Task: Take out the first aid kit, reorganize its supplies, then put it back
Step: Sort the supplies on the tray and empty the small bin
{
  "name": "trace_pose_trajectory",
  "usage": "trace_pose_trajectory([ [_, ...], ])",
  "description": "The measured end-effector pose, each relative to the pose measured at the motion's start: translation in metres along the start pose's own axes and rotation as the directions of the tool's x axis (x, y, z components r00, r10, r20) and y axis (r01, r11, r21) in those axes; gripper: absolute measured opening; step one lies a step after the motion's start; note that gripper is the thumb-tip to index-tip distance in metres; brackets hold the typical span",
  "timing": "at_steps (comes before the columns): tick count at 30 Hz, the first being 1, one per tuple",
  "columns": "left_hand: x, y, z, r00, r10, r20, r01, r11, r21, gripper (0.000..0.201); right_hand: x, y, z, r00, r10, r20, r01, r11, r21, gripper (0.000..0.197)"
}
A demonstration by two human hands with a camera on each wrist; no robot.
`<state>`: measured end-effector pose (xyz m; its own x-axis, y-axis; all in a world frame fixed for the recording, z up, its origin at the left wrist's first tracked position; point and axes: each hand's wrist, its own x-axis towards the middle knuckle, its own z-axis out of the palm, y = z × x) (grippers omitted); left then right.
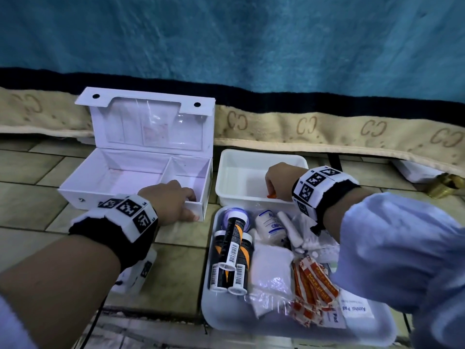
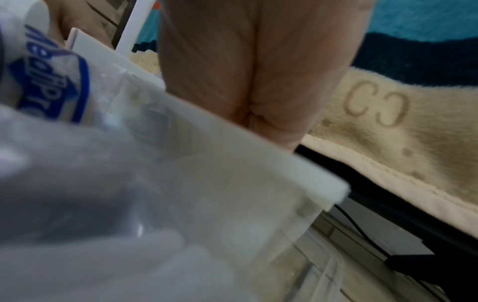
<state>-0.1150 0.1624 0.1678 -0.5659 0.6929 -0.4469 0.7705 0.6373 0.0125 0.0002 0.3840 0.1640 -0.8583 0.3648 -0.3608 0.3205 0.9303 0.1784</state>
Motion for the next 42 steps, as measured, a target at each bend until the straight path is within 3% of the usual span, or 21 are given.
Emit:
trace_pose_trajectory([
  [11, 0.000, 0.000, 0.000, 1.000, 0.006, 0.003, -0.006, 1.000, 0.001, 0.054, -0.007, 0.003, -0.005, 0.999, 0.001, -0.033, 0.003, 0.995, 0.102, 0.027],
  [28, 0.000, 0.001, 0.000, 1.000, 0.001, -0.008, -0.001, 1.000, 0.001, 0.054, 0.000, -0.003, 0.001, 0.998, -0.034, -0.050, 0.032, 0.999, -0.024, 0.022],
  [32, -0.001, 0.001, 0.001, 1.000, 0.000, -0.010, 0.000, 1.000, 0.001, 0.054, 0.006, 0.000, 0.007, 1.000, -0.031, -0.001, 0.031, 0.998, -0.057, 0.017],
  [37, 0.001, -0.001, 0.001, 1.000, 0.008, -0.017, -0.008, 1.000, 0.011, 0.055, 0.006, 0.010, -0.006, 0.995, 0.017, 0.096, -0.021, 0.999, 0.031, 0.037],
  [39, 0.001, -0.001, 0.002, 1.000, 0.011, -0.017, -0.011, 1.000, 0.012, 0.055, -0.004, 0.016, -0.015, 0.998, 0.039, 0.040, -0.042, 0.997, 0.069, 0.033],
  [42, 0.002, -0.002, 0.002, 0.999, 0.020, -0.027, -0.020, 1.000, 0.022, 0.056, -0.030, 0.023, -0.037, 0.973, 0.066, -0.219, -0.032, 0.987, 0.156, 0.014],
])
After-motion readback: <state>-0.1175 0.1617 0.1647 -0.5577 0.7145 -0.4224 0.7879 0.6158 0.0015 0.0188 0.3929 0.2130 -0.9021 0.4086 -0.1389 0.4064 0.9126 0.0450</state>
